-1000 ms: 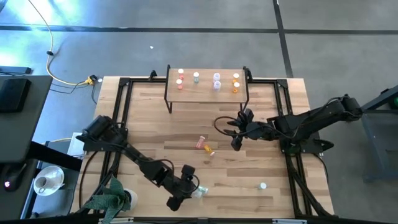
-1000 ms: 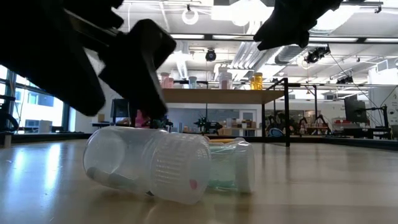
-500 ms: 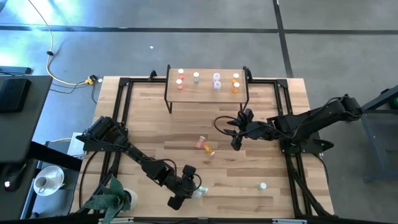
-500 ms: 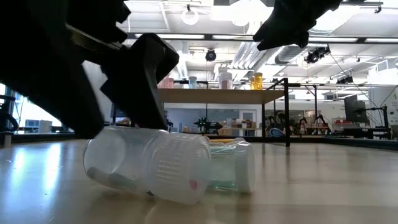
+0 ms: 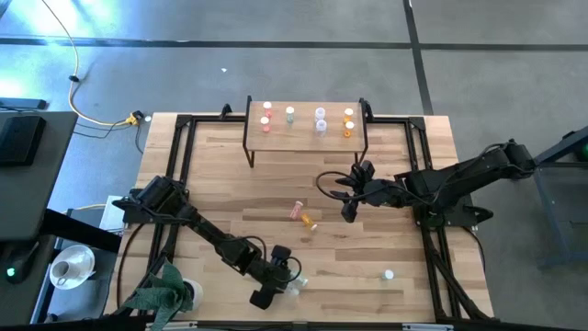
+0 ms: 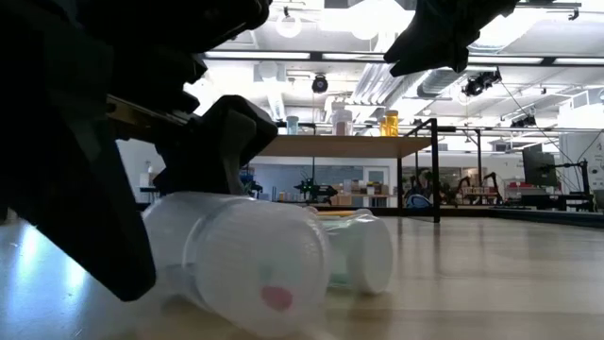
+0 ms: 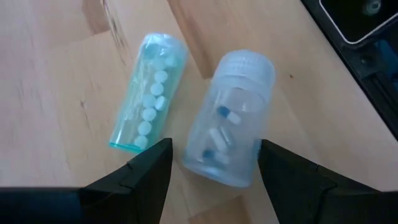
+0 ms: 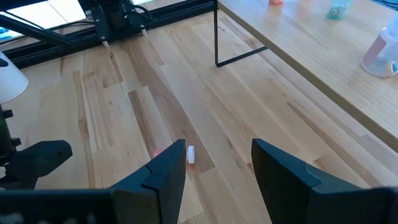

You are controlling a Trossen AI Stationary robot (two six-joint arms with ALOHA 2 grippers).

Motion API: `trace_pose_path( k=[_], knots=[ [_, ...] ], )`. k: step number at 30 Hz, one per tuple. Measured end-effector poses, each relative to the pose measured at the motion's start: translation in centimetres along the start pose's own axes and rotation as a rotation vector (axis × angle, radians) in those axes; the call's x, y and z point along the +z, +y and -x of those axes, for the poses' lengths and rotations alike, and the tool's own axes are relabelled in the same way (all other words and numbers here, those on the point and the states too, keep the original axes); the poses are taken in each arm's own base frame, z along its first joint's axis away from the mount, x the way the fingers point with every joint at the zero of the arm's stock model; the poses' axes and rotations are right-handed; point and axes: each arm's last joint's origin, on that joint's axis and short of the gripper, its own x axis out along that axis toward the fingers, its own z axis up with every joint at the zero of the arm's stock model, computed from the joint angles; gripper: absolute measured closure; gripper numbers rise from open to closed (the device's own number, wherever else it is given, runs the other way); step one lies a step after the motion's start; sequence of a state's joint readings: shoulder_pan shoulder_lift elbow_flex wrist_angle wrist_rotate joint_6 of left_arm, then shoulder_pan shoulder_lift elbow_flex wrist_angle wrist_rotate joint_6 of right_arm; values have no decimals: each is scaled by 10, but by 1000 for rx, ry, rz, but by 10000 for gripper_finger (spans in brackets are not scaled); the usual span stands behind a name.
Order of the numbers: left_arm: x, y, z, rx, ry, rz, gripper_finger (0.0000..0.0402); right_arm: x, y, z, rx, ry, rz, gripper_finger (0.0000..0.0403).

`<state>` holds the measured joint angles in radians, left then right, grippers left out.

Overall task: Pick and place medicine bottles onto shelf by color
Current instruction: Put the transparent pill bottle on the shelf aligned with the other transparent pill bottles

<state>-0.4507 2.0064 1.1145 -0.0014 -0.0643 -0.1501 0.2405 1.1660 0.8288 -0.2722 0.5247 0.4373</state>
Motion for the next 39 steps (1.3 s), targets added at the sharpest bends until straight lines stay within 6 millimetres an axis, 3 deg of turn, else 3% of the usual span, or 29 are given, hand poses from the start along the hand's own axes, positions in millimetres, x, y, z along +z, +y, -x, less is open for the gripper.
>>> trace_pose_path(
  k=[16, 23, 34, 39],
  knots=[
    [0, -1, 0, -29, 5, -15, 253, 0, 0, 0, 0, 0, 0, 229],
    [0, -2, 1, -59, 7, -24, 253, 0, 0, 0, 0, 0, 0, 229],
    [15, -4, 33, -21, -67, -96, 257, -2, 6, 3, 36, 2, 9, 229],
    [15, 2, 36, -4, -157, -145, 257, -2, 11, 6, 67, -15, 29, 229]
  ],
)
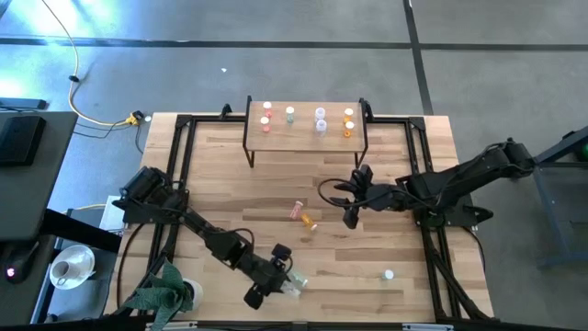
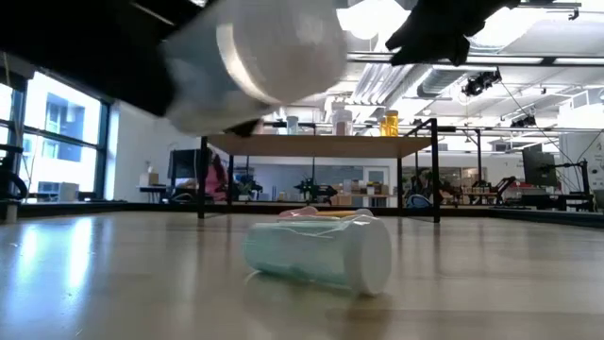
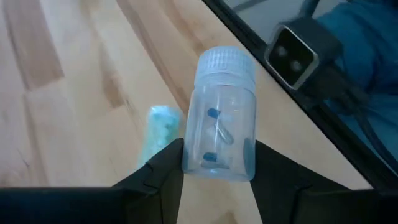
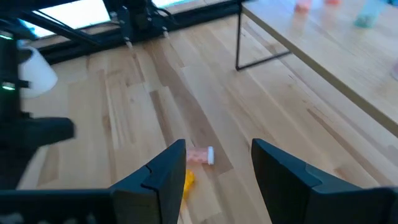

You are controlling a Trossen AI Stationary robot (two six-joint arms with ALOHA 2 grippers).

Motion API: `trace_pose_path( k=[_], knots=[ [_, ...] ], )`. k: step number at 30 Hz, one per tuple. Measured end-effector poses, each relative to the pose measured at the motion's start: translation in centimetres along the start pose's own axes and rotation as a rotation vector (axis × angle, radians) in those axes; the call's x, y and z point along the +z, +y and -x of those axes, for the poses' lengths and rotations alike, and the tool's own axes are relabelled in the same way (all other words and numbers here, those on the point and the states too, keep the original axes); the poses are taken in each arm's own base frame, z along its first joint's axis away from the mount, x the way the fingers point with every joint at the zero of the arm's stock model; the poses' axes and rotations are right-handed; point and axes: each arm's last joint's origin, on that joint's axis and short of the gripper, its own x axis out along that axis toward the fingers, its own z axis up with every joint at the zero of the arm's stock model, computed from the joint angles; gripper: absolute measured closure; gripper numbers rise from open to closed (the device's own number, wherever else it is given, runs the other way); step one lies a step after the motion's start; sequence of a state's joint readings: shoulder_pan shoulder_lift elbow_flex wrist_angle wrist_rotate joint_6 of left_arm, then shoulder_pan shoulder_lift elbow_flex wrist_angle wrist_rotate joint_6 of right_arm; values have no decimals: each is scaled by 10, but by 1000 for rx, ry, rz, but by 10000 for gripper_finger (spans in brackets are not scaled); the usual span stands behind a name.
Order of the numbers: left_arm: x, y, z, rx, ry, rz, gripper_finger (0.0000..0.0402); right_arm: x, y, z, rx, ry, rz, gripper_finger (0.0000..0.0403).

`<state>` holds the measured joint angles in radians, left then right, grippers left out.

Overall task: Pick and place medicine bottles onto shelf by color
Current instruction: Put the transparent pill bottle on the shelf aligned with the other transparent pill bottles

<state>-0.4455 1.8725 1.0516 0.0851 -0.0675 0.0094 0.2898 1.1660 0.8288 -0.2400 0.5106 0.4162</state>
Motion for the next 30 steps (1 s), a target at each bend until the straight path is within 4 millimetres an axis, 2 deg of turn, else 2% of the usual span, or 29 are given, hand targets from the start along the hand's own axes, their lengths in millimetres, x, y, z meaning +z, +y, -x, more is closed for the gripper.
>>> trace_pose_path(
  k=[7, 14, 18, 26, 30],
  knots=[
    [-11, 23, -3, -2, -59, 44, 259, 3, 6, 2, 41, -35, 27, 229],
    [-5, 32, 7, -26, -101, 24, 258, 2, 6, 2, 39, -34, 41, 229],
    [2, 45, 14, -1, -143, 7, 258, 2, 6, 2, 57, -26, 45, 229],
    [6, 89, 19, -40, -263, 30, 257, -2, 16, -6, 184, 14, 123, 229],
    [4, 110, 26, -106, -415, 41, 257, -1, 21, -11, 206, -23, 163, 229]
  ],
)
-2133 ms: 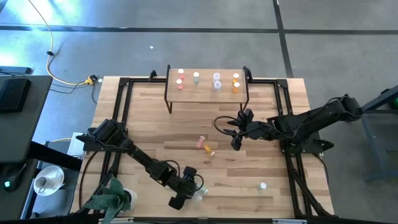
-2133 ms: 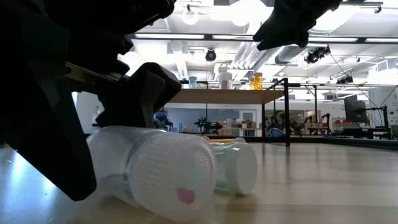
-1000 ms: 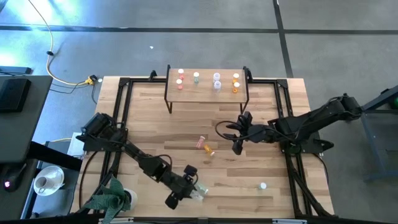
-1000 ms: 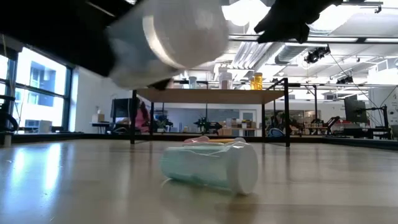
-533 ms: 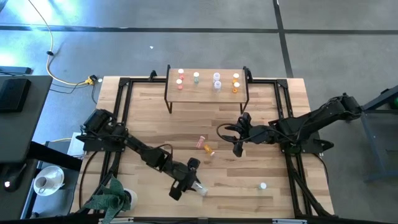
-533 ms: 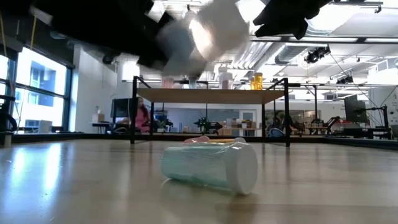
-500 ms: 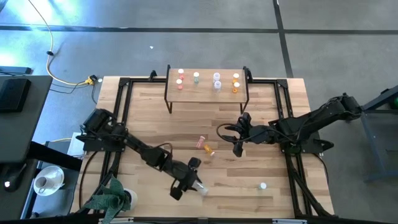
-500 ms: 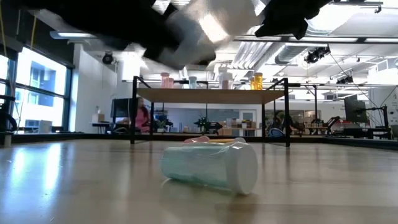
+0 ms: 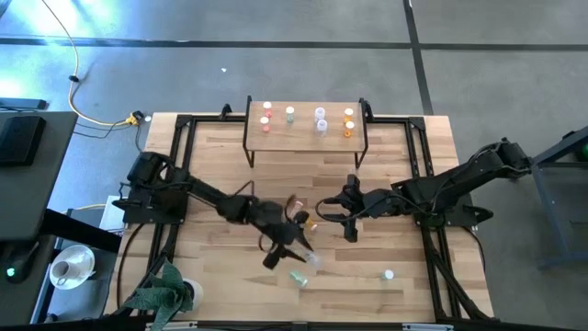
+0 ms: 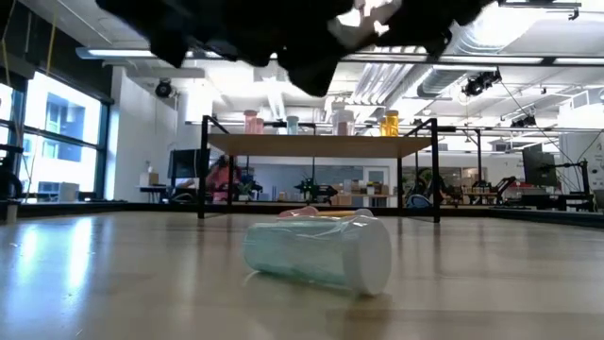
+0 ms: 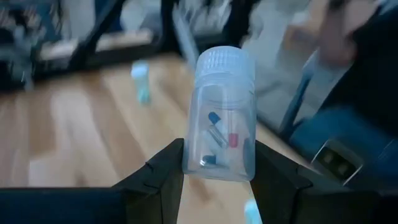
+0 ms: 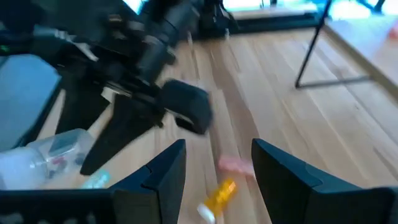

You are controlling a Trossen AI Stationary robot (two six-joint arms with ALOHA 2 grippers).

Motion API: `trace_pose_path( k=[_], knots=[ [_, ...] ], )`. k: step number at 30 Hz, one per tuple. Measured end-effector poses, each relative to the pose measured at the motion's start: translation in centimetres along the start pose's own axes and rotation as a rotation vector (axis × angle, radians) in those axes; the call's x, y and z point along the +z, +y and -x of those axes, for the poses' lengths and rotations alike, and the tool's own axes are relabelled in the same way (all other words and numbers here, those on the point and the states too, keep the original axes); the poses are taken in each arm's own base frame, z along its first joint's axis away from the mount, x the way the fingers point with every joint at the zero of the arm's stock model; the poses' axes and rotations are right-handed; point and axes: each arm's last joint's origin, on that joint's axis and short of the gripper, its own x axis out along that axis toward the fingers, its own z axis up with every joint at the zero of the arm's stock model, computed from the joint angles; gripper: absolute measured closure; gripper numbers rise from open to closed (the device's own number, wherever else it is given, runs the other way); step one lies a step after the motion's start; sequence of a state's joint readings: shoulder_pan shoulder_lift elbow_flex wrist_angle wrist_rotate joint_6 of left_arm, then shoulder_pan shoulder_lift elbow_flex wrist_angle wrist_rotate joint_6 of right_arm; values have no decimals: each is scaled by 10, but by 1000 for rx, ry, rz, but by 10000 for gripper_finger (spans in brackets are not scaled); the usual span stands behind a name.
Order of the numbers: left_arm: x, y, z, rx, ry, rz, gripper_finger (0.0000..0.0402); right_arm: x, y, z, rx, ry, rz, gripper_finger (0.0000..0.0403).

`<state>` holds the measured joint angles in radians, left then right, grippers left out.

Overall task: Pick and place medicine bottles onto shelf by color
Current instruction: Put the transparent pill bottle on the shelf aligned with the other transparent pill bottles

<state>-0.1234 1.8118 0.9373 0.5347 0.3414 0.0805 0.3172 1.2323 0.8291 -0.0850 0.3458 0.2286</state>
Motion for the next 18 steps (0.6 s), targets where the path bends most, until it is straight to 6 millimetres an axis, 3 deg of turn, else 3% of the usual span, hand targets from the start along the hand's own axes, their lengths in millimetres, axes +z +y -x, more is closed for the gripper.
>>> trace_pose_path(
  k=[7, 18],
  knots=[
    [-19, 25, 30, -29, -216, 99, 257, 13, 3, 0, 23, -128, 28, 229],
    [-44, 40, 87, 55, -510, 146, 257, 19, 3, -8, 72, -204, 89, 229]
  ],
)
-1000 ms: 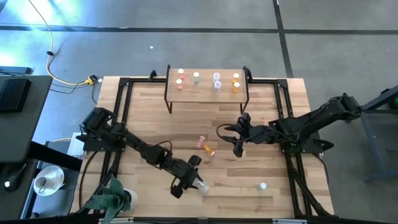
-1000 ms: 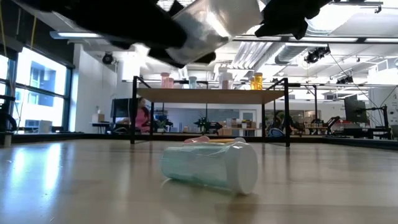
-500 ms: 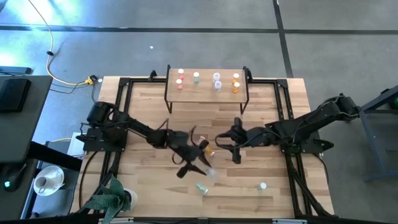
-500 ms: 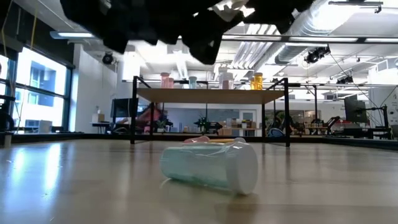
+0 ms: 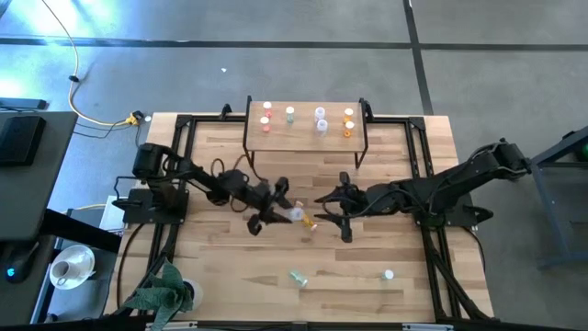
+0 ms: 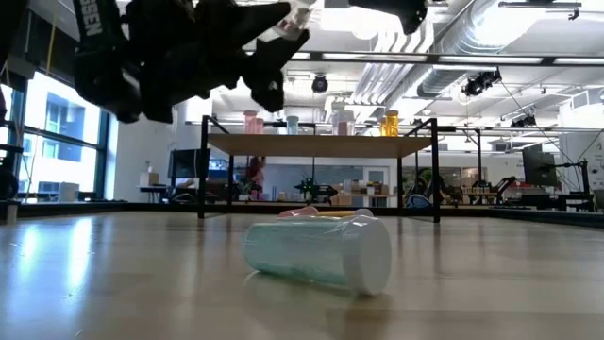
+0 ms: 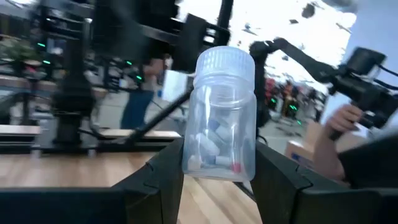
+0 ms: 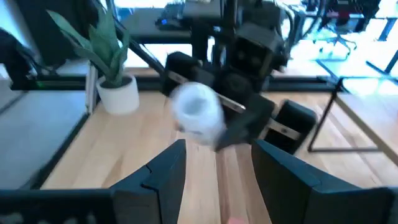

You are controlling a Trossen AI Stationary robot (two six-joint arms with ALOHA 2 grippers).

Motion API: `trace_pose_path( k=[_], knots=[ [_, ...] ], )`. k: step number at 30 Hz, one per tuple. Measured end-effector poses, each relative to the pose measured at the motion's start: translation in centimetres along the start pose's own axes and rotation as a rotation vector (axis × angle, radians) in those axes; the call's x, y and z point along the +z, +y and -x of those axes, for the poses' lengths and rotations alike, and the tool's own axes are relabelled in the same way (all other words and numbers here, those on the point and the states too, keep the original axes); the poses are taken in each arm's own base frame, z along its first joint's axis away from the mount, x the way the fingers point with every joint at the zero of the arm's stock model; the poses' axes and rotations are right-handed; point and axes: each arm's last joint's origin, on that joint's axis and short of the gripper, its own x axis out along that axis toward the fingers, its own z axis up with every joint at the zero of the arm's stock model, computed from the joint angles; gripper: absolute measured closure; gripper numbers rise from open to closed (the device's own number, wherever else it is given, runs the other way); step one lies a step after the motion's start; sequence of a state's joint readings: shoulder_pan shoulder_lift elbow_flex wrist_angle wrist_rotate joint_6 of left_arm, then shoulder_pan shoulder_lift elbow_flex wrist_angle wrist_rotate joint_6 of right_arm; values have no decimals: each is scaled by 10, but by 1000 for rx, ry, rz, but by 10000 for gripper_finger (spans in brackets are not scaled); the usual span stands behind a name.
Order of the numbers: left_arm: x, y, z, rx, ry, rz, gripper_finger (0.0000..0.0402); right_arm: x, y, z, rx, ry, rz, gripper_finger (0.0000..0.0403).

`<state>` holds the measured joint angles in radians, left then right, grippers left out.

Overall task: Pick and place medicine bottles onto shelf by color
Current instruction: Put the transparent pill bottle on the shelf aligned with the other transparent pill bottles

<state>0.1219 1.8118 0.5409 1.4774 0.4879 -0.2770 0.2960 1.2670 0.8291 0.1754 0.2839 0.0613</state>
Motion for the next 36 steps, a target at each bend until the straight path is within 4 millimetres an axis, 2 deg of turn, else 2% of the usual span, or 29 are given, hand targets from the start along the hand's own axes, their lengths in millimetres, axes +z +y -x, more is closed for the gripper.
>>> trace_pose_path(
  k=[6, 11, 16, 22, 24, 30, 36],
  knots=[
    [-1, 6, 19, 82, -42, 16, 257, 11, -10, -2, -27, -106, 6, 229],
    [-3, 6, 21, 91, -36, 13, 257, 18, -23, -4, -78, -170, 52, 225],
    [-3, 6, 21, 91, -36, 12, 257, 25, -36, -5, -120, -198, 59, 197],
    [-2, 6, 21, 96, -38, 12, 257, 38, -35, -12, 34, -232, 92, 168],
    [-2, 6, 21, 98, -38, 12, 257, 34, -30, -20, 92, -214, 125, 167],
    [-3, 6, 21, 101, -36, 17, 257, 17, -26, -47, 101, -130, 221, 166],
    [-4, 7, 21, 104, -29, 18, 257, 7, -25, -60, 94, -86, 244, 166]
  ],
)
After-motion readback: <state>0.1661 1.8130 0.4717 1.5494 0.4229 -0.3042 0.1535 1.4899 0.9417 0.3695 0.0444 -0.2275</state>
